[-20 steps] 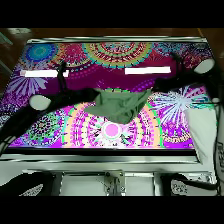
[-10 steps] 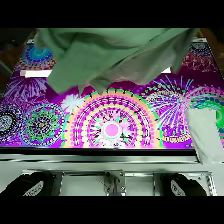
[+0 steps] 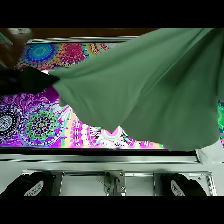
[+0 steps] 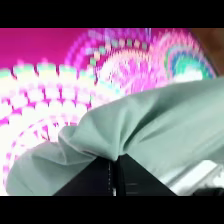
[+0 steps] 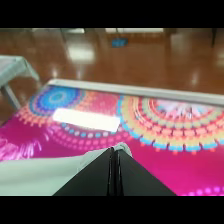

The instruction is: Fold the shirts.

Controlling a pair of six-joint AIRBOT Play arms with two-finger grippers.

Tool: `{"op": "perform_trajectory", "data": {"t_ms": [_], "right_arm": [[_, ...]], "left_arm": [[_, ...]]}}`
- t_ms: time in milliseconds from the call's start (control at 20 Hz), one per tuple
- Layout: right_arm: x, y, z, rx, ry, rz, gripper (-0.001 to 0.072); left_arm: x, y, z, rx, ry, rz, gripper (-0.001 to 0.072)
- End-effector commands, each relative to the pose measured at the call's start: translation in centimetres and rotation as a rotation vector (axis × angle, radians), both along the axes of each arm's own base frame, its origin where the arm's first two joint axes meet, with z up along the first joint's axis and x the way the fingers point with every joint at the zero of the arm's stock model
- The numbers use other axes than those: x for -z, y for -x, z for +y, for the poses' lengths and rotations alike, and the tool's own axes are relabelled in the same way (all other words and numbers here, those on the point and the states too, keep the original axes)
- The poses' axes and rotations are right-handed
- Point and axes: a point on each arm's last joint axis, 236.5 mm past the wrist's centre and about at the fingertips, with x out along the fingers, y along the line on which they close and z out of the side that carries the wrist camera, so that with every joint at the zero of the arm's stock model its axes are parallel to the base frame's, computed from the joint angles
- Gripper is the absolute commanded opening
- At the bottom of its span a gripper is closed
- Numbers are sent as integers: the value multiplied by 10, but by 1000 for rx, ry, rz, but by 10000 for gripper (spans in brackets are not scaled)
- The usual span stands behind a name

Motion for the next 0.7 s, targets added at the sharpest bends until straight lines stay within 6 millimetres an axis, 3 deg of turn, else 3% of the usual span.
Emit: {"op": "perform_trajectory", "data": {"t_ms": [0,50,150,350,450,550,600,650], "right_arm": [[68,-62,-1,-19,24,211,52],[97,-84,0,-29,27,294,52],[165,-133,9,-63,63,437,52],[302,-221,57,-112,77,586,53],[365,-241,76,-108,37,684,53],[414,-236,90,-116,-29,834,58],[425,-231,95,-133,-50,881,130],[428,-226,100,-157,-66,907,577]], "left_arm": [[119,18,1,-2,-77,294,45],[151,18,1,-51,-52,371,46],[197,13,0,-135,0,447,46],[270,9,2,-226,16,603,46],[299,9,2,-238,-11,684,46],[327,5,5,-267,-33,737,46],[335,0,6,-286,-37,742,46],[340,-6,9,-303,-37,741,48]]}}
